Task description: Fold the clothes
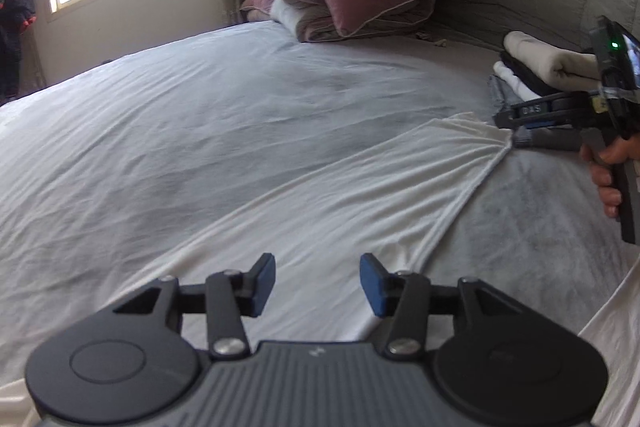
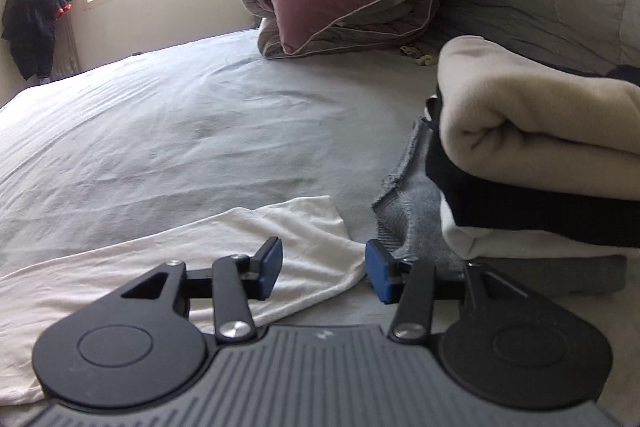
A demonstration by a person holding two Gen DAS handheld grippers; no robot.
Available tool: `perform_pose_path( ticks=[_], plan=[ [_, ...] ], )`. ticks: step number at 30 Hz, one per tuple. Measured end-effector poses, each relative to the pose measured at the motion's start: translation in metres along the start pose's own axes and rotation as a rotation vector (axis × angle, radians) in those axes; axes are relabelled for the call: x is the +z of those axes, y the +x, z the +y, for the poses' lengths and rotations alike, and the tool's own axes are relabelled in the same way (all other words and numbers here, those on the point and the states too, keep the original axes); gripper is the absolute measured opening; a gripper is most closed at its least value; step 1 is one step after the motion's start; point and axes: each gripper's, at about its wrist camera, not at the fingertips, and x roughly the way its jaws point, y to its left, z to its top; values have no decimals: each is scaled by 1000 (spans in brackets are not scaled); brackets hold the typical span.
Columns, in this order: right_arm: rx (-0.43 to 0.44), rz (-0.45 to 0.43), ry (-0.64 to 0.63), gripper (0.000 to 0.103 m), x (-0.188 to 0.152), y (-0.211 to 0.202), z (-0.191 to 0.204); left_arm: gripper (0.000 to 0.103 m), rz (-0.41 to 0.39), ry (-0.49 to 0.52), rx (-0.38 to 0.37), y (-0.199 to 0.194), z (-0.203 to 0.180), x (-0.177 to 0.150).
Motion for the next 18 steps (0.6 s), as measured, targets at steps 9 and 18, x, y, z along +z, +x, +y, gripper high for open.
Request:
perform_pose_path(
  ticks=[9, 18],
  plan=[
    [198, 28, -112, 50, 3, -17, 78, 49, 166, -63, 242, -43, 130, -15],
    [407, 111, -308, 50, -3, -17, 174, 48, 357, -143, 346, -42, 209, -44]
  ],
)
